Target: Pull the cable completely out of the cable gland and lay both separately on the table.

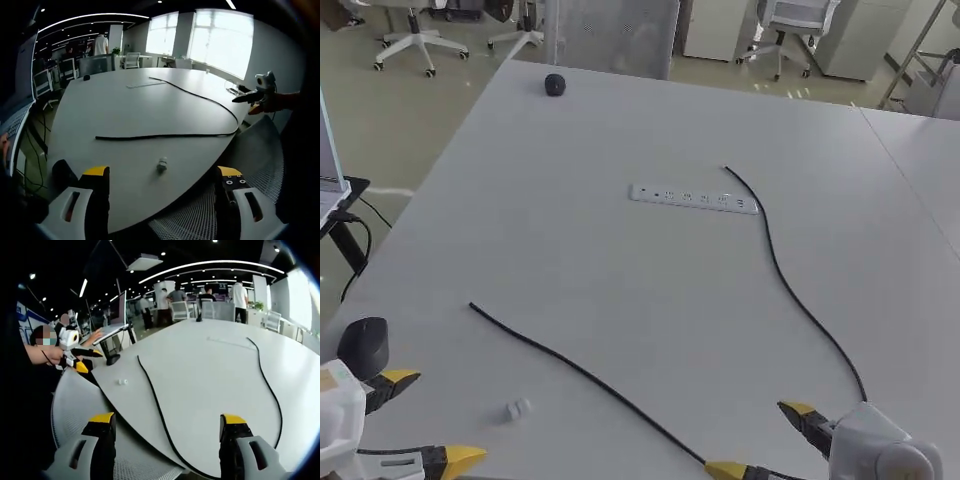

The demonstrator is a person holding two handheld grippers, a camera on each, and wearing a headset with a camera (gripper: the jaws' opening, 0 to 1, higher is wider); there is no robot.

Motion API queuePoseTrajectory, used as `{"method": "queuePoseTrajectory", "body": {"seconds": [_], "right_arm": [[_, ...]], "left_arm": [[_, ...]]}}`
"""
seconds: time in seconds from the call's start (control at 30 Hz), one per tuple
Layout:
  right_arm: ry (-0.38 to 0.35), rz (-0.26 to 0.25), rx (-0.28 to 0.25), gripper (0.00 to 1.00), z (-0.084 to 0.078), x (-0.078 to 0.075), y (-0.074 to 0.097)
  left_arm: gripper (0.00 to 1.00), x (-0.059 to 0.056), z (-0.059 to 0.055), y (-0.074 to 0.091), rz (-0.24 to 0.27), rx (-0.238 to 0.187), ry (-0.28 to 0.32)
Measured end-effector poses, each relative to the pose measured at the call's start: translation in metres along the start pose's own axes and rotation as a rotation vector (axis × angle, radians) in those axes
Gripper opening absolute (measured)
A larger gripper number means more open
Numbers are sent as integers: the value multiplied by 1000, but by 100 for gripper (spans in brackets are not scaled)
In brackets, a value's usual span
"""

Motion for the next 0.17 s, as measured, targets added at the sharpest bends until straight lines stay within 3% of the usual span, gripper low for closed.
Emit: {"method": "queuePoseTrajectory", "body": {"seconds": [0.17], "right_arm": [[-17, 20, 6, 91, 0, 4, -2]], "left_arm": [[91, -1, 0, 0, -4, 3, 11]]}}
Point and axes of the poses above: the centre of the closed fingertips' face, and the gripper's own axes: y roughly backward along the fingers, x roughly to its left, z roughly out of its top, the point moved 5 cm from there along y, roughly backward along the fingers, and after that the axes turned 1 degree about x, right-handed, at the moved point
